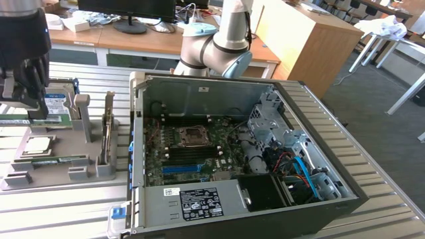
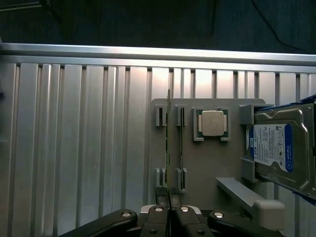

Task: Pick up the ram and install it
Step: 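Pick up the ram and move it above insertion slot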

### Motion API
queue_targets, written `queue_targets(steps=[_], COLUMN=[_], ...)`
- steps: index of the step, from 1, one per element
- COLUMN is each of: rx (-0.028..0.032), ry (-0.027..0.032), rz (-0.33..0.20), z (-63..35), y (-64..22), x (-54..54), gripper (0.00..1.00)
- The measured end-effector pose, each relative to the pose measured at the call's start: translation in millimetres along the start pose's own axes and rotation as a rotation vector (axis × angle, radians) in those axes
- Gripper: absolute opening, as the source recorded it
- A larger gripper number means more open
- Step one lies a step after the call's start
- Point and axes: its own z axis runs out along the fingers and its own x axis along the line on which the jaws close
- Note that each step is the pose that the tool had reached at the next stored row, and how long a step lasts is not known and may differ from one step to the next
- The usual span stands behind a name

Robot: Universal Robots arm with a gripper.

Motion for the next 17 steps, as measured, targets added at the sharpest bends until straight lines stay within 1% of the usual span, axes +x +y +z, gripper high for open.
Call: queue_targets(steps=[17], rx=[0.0], ry=[0.0002], rz=[0.0], z=[-26.8], y=[1.3], x=[-0.5], gripper=[0.11])
